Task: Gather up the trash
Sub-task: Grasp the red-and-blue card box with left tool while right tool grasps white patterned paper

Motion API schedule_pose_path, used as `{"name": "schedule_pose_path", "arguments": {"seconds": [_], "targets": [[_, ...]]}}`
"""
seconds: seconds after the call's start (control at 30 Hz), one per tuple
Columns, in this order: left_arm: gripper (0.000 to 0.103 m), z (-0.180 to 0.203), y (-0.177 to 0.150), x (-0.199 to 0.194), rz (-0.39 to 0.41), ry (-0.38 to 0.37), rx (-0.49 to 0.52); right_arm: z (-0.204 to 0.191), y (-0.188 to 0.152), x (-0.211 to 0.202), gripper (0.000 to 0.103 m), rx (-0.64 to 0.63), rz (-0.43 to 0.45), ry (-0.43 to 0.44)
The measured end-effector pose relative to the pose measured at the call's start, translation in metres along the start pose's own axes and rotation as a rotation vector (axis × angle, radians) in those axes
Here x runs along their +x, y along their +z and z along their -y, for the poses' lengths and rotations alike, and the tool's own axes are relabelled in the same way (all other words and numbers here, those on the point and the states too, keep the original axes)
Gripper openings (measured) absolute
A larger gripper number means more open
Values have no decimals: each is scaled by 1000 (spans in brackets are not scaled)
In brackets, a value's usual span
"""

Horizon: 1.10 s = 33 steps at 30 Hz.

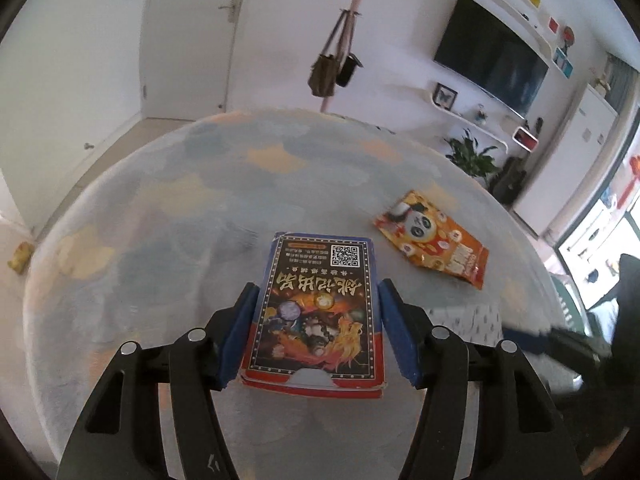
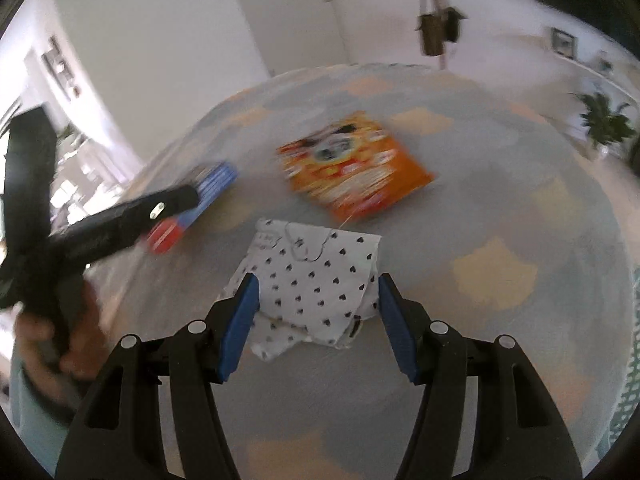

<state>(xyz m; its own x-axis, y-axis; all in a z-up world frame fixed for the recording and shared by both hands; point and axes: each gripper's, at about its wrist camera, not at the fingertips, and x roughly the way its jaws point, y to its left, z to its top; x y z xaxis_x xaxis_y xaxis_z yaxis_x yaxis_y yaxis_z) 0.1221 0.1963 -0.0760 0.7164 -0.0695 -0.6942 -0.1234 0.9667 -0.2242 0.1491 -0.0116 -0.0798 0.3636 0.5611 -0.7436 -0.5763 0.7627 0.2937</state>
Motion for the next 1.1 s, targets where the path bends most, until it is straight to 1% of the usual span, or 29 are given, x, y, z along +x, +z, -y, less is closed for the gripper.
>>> {"name": "schedule_pose_path", "arguments": {"seconds": [0.07, 0.13, 0.2, 0.27, 0.33, 0.37, 0.43, 0.47, 0.5, 0.57, 0.6, 0.63, 0.67, 0.73, 0.77, 0.83, 0.87, 0.93, 1.0, 1.1], "targets": [[59, 2, 0, -3, 12, 19, 23, -13, -8, -5, 57, -40, -18, 47], [59, 3, 0, -4, 18, 10, 21, -16, -12, -13, 57, -50, -10, 48], [59, 4, 1, -5, 21, 2, 14, -11, -12, -18, 57, -53, 6, -4], [59, 3, 2, -5, 29, -5, 7, -7, -7, -14, 57, -73, 7, -54], [59, 1, 0, -7, 33, -19, 0, -4, -1, -6, 57, -97, 9, -86], [59, 0, -2, -7, 32, -24, -5, -4, 2, -2, 59, -108, 10, -81], [59, -1, -3, -7, 32, -31, -12, -4, 5, 12, 65, -123, -11, -68], [59, -2, -4, -8, 34, -36, -13, -11, 5, 13, 67, -159, 3, -88], [59, -2, -4, -8, 37, -41, -13, -19, 5, 17, 69, -195, -2, -104], [59, -1, -4, -10, 42, -44, -8, -30, 3, 23, 69, -256, -4, -119], [59, -1, -5, -9, 40, -42, -5, -33, 2, 24, 68, -265, -5, -110], [59, 1, -5, -8, 37, -38, 2, -35, 0, 23, 59, -262, -2, -98], [59, 2, -4, -8, 37, -35, 8, -36, -1, 21, 45, -258, 3, -80], [59, 3, -4, -8, 38, -32, 16, -36, -5, 18, 28, -255, 12, -82], [59, 3, -4, -8, 38, -33, 16, -34, -7, 15, 17, -243, 14, -61], [59, 3, -4, -8, 39, -30, 12, -33, -8, 14, 9, -226, 22, -17], [59, 3, -4, -8, 40, -29, 8, -33, -9, 10, 8, -221, 31, -9], [59, 2, -3, -8, 41, -27, -6, -36, -11, 5, 5, -215, 50, 14], [59, 2, -3, -9, 48, -25, -12, -39, -14, -3, 4, -214, 80, 48], [59, 9, -4, -12, 65, -20, 12, -40, -19, -22, 3, -206, 124, 41]]}}
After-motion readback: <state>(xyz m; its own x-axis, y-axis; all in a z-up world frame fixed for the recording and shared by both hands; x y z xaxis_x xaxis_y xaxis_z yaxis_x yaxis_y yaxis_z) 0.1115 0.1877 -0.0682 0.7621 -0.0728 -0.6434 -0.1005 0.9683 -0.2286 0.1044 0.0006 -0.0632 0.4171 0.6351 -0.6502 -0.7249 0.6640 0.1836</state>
